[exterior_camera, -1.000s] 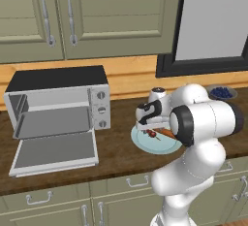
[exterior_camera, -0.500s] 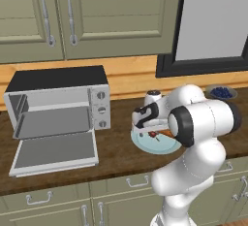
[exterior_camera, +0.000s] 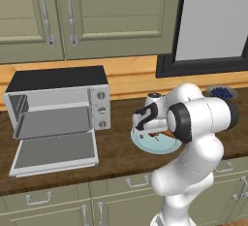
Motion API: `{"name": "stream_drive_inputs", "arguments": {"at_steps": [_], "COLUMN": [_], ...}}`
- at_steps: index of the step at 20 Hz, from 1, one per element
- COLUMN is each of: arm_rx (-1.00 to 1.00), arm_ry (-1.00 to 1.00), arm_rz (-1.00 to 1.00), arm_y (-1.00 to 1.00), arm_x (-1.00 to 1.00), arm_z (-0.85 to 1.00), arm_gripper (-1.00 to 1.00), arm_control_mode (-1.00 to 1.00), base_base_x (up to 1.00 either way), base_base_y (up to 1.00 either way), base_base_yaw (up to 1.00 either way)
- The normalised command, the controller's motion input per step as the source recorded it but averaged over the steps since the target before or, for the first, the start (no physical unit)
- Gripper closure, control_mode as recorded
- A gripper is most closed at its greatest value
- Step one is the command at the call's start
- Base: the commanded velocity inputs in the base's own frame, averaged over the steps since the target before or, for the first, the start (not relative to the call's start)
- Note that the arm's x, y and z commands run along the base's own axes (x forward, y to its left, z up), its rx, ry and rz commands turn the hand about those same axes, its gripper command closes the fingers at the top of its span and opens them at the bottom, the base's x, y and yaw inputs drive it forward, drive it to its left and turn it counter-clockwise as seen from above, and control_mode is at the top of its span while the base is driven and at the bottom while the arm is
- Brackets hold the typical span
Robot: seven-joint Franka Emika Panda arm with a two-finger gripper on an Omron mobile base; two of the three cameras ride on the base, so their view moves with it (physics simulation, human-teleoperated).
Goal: Pick up the kebab skewer and baguette bread, and place them inside the toaster oven. Close the toaster oven door and start by setting the timer.
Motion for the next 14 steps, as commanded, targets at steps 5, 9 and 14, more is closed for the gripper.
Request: {"name": "stream_drive_inputs", "arguments": {"at_steps": [5,9,14], "arm_rx": [0.00,0.03,0.07], "arm_ry": [-0.01,0.00,-0.01], "arm_rz": [0.09,0.08,0.07], "arm_y": [0.00,0.21,0.39], "arm_x": [-0.11,-0.25,-0.74], "arm_z": [-0.23,0.01,0.46], "arm_gripper": [1.00,1.00,1.00], "arm_control_mode": [-1.00,-1.00,-1.00], "base_base_x": [0.00,0.00,0.00], "base_base_y": [0.00,0.00,0.00], "base_base_yaw": [0.00,0.00,0.00]}}
